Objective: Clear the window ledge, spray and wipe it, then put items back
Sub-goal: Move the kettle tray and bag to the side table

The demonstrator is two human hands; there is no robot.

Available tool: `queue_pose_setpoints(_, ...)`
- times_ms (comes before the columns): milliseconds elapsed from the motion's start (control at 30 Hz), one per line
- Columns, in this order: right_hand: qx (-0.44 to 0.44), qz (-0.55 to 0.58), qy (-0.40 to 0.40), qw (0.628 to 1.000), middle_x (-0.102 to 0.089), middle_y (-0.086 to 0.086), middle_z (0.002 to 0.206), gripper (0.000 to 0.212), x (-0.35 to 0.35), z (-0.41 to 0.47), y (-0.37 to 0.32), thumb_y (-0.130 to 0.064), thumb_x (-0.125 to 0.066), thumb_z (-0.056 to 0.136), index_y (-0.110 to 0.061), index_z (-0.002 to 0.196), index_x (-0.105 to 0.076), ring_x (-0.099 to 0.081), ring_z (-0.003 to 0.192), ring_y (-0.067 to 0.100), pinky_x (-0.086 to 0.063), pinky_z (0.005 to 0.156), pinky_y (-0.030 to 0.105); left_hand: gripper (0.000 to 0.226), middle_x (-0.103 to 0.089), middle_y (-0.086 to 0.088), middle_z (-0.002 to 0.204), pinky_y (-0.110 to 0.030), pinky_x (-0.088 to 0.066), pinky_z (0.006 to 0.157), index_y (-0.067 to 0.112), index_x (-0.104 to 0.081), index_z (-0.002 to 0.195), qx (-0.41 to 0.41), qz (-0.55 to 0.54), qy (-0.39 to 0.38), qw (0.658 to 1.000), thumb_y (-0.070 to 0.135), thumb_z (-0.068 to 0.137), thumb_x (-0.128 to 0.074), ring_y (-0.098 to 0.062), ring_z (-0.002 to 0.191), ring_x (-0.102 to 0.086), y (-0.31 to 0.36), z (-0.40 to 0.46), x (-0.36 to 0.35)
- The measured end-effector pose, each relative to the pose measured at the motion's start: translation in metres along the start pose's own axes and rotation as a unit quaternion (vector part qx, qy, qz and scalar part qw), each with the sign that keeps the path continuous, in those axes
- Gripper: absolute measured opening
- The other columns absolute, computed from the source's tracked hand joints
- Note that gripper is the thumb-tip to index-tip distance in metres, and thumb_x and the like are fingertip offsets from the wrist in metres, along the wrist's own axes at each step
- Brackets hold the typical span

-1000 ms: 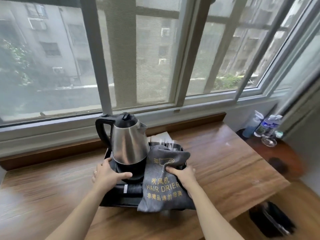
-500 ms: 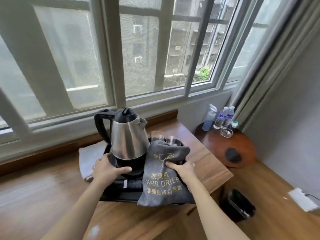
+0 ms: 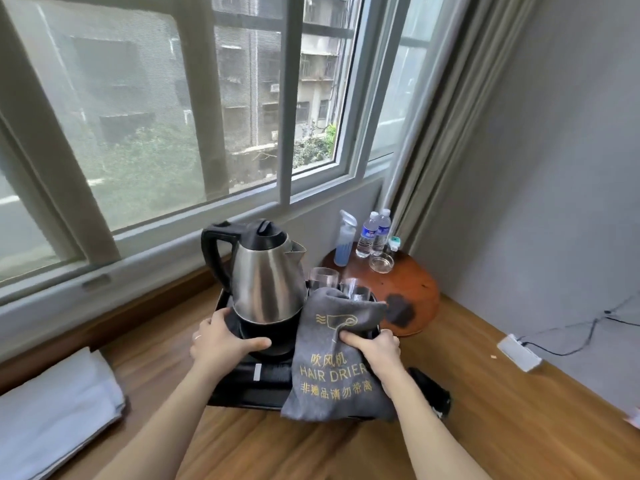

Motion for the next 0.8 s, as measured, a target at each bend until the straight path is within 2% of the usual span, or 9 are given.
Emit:
queue_pose_setpoints(133, -0.010, 0.018, 0.032, 0.999, -0.050, 0.017, 0.137, 0.132, 0.035, 0.039, 0.006, -0.083, -0.072, 0.031, -0.003, 0.134, -0.052, -0.042, 0.134, 0.036, -0.036, 0.113, 0.049, 0.118, -0.045, -0.008, 0.143, -0.049, -0.034, 0.108, 0.028, -0.040, 0.143, -0.021, 0.002, -0.021, 1.000, 0.061, 0.042, -0.091, -0.035, 0.135, -0.034, 0.050, 0.028, -0.038)
queue_pose_setpoints(200, -0.022, 0.027, 0.041, 0.999, -0.052, 0.016, 0.135, 0.125, 0.053, 0.059, 0.013, -0.080, -0.077, 0.036, -0.004, 0.132, -0.054, -0.046, 0.131, 0.036, -0.039, 0.111, 0.049, 0.117, -0.044, -0.008, 0.143, -0.049, -0.033, 0.108, 0.028, -0.039, 0.143, -0.030, 0.000, -0.027, 0.999, 0.060, 0.043, -0.092, -0.035, 0.136, -0.033, 0.075, 0.036, -0.058)
queue_pose_setpoints(267, -0.028, 0.031, 0.053, 0.998, -0.055, 0.014, 0.131, 0.125, 0.075, 0.083, 0.021, -0.083, -0.076, 0.032, -0.006, 0.128, -0.057, -0.051, 0.125, 0.035, -0.043, 0.108, 0.048, 0.117, -0.044, -0.009, 0.143, -0.049, -0.033, 0.108, 0.027, -0.040, 0.142, -0.038, 0.002, -0.032, 0.999, 0.060, 0.042, -0.092, -0.035, 0.135, -0.033, 0.101, 0.043, -0.082)
queue_pose_setpoints(367, -0.037, 0.032, 0.046, 0.998, -0.054, 0.014, 0.132, 0.121, 0.101, 0.117, 0.031, -0.080, -0.080, 0.038, -0.006, 0.130, -0.056, -0.050, 0.126, 0.035, -0.043, 0.109, 0.046, 0.116, -0.046, -0.009, 0.142, -0.048, -0.033, 0.108, 0.027, -0.042, 0.141, -0.038, 0.001, -0.038, 0.999, 0.060, 0.041, -0.092, -0.036, 0.135, -0.035, 0.131, 0.050, -0.115)
queue_pose_setpoints(633, -0.012, -0.002, 0.036, 0.999, -0.053, 0.009, 0.128, 0.127, 0.189, 0.232, 0.046, -0.088, -0.074, 0.025, -0.012, 0.125, -0.060, -0.048, 0.126, 0.031, -0.043, 0.108, 0.046, 0.118, -0.045, -0.013, 0.145, -0.050, -0.033, 0.109, 0.022, -0.041, 0.144, -0.002, -0.044, -0.022, 0.999, 0.053, 0.044, -0.095, -0.038, 0.136, -0.035, 0.206, 0.065, -0.222)
queue_pose_setpoints(800, -0.015, -0.022, 0.025, 0.999, -0.055, 0.007, 0.124, 0.129, 0.217, 0.291, 0.056, -0.089, -0.073, 0.019, -0.012, 0.122, -0.061, -0.052, 0.122, 0.030, -0.046, 0.104, 0.047, 0.122, -0.047, -0.009, 0.143, -0.051, -0.036, 0.107, 0.024, -0.042, 0.143, 0.020, -0.048, -0.018, 0.998, 0.057, 0.038, -0.094, -0.037, 0.136, -0.035, 0.233, 0.078, -0.269)
Point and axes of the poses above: each hand's wrist, its own z-axis towards the middle knuckle, its own x-axis out of the back of the hand, y = z × x, the point moved 7 cm from there along z, towards the middle knuckle
